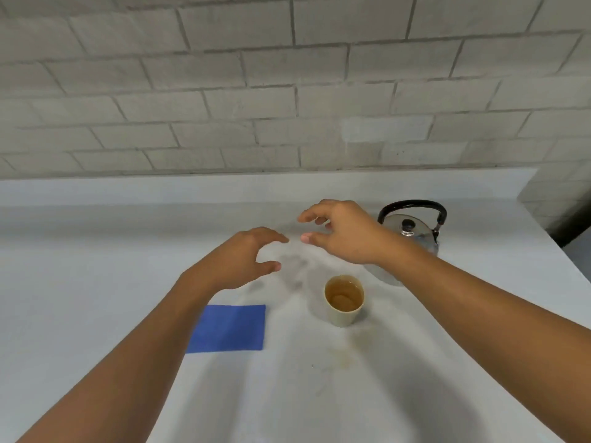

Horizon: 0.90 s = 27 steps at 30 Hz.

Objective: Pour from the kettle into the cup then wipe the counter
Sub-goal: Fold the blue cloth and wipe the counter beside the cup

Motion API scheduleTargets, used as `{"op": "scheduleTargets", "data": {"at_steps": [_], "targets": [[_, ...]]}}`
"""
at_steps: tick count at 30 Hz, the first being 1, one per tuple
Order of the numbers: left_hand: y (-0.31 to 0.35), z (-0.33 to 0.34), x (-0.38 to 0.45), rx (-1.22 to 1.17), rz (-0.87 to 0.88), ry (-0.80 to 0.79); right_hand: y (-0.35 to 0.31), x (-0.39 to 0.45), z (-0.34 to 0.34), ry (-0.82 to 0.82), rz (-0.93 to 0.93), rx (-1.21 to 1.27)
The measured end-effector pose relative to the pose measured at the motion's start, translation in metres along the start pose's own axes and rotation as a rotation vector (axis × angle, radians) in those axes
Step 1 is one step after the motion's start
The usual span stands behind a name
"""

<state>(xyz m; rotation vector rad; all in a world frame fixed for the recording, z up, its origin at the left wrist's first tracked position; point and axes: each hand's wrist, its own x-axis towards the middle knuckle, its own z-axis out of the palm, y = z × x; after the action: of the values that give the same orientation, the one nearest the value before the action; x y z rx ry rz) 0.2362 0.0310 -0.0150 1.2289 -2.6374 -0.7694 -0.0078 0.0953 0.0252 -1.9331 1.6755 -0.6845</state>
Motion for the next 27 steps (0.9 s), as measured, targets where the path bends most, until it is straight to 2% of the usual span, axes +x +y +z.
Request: {"op": "scheduleTargets", "data": {"at_steps": [5,13,23,27], "targets": [[-0.057,0.013,-0.048,0.024,-0.082,-0.050,-0.023,0.002,0.072,-0.071,0.024,0.067],[-0.123,0.029,-0.094,0.051,-0.203,-0.121,-0.029,-0.001,0.167,-0.185,0.163,0.056],[-0.149,0.050,-0.118,0.156,-0.178,-0.090,-0.029,-0.013,0.219,-0.199,0.250,-0.189],[-0.151,0.054,-0.120,0.200,-0.164,-0.061,-0.032,-0.017,0.227,-0.190,0.273,-0.166]]}}
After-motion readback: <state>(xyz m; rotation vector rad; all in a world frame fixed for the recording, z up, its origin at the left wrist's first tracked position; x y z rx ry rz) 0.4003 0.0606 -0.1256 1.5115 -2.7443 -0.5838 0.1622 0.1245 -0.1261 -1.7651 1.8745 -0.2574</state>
